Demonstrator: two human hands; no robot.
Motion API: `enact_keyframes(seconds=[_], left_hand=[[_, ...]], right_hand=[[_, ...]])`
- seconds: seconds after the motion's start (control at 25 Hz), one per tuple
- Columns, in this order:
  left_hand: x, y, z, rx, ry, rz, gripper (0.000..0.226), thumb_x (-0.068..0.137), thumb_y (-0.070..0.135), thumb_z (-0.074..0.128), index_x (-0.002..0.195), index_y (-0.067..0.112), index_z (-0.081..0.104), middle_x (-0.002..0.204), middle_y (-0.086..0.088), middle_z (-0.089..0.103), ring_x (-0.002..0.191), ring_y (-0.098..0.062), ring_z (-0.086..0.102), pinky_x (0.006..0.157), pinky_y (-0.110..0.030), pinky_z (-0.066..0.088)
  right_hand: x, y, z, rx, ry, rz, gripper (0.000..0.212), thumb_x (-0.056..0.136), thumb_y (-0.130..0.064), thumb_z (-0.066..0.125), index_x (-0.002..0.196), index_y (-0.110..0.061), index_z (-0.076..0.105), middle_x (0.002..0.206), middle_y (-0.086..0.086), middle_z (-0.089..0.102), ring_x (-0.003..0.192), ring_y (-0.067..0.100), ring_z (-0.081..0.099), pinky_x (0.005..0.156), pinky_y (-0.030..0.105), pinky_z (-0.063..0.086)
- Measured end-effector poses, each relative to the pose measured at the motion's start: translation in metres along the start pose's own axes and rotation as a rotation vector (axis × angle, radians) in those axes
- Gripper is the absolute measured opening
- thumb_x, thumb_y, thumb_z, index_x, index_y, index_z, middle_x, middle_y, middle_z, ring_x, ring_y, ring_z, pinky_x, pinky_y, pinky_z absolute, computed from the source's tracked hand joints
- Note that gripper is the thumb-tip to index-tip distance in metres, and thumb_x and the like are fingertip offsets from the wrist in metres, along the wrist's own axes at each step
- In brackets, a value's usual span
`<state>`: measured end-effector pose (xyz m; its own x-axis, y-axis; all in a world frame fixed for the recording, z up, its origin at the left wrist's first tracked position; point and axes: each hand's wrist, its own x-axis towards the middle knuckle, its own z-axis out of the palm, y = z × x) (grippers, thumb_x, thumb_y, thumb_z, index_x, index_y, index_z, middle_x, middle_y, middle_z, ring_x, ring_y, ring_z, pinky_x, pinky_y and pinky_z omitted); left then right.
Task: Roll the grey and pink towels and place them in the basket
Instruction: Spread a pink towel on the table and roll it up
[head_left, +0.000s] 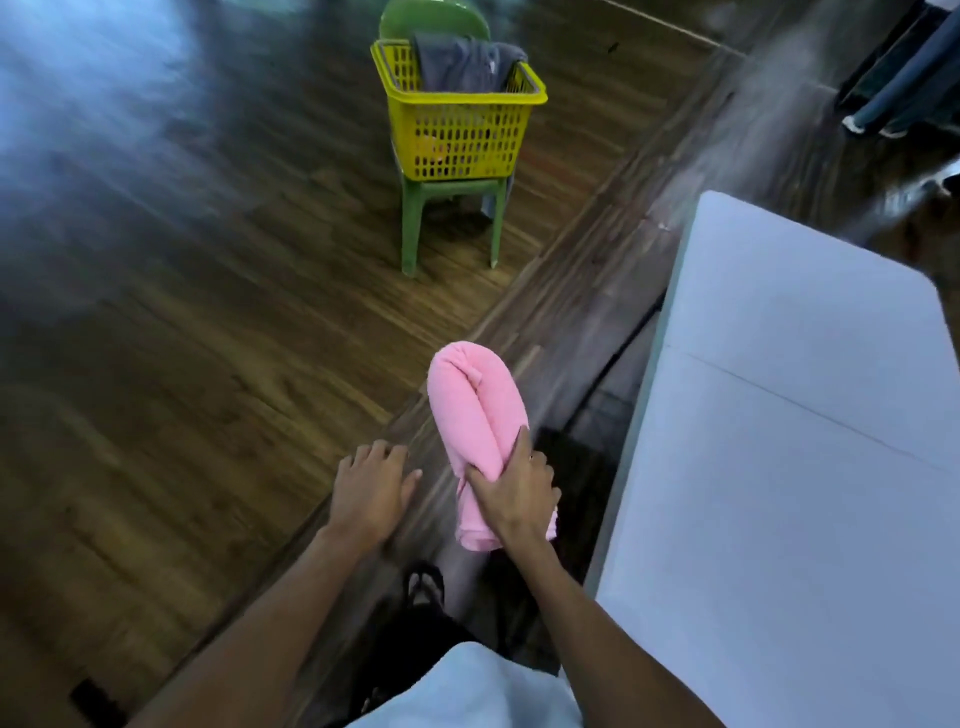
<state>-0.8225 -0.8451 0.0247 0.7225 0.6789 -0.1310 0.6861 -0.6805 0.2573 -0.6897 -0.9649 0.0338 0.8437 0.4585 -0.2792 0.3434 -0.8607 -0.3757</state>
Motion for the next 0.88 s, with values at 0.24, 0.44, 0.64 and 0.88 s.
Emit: enact_keyframes(seconds=[0.24, 0.44, 0.64, 0.88], left_hand=[[0.157, -0.042, -0.019, -0.014, 0.033, -0.033, 0.037, 0.096, 0.043, 0.047, 0.123, 0.02, 0.058, 0.123, -0.003, 0.06, 0.115, -0.023, 0.054, 0.093, -0.038, 0.042], [0.339, -0.039, -0.051, -0.083, 0.064, -0.069, 0.039, 0.097, 0.042, 0.047, 0.129, 0.021, 0.054, 0.133, -0.001, 0.055, 0.123, -0.02, 0.051, 0.104, -0.038, 0.04], [0.49, -0.039, -0.077, -0.092, 0.103, -0.045, 0.038, 0.097, 0.042, 0.047, 0.128, 0.021, 0.056, 0.13, -0.001, 0.058, 0.12, -0.02, 0.053, 0.101, -0.037, 0.042], [0.7, -0.06, -0.099, -0.084, 0.151, 0.005, 0.035, 0.096, 0.04, 0.048, 0.122, 0.019, 0.059, 0.123, -0.005, 0.06, 0.113, -0.025, 0.055, 0.092, -0.041, 0.046]], right_hand=[[0.141, -0.086, 0.008, 0.036, 0.012, -0.029, 0.091, 0.079, -0.059, 0.059, 0.151, -0.021, 0.017, 0.139, 0.013, 0.048, 0.124, 0.034, 0.047, 0.099, 0.049, 0.039], [0.305, -0.162, -0.021, 0.063, 0.054, -0.091, 0.089, 0.081, -0.062, 0.057, 0.151, -0.022, 0.019, 0.143, 0.012, 0.047, 0.126, 0.032, 0.048, 0.104, 0.049, 0.043], [0.44, -0.223, -0.048, 0.052, 0.087, -0.097, 0.092, 0.077, -0.07, 0.054, 0.15, -0.025, 0.02, 0.143, 0.009, 0.048, 0.124, 0.029, 0.05, 0.103, 0.047, 0.045], [0.62, -0.305, -0.077, 0.115, 0.124, -0.098, 0.096, 0.074, -0.058, 0.064, 0.152, -0.022, 0.02, 0.134, 0.013, 0.051, 0.122, 0.034, 0.049, 0.098, 0.047, 0.043]])
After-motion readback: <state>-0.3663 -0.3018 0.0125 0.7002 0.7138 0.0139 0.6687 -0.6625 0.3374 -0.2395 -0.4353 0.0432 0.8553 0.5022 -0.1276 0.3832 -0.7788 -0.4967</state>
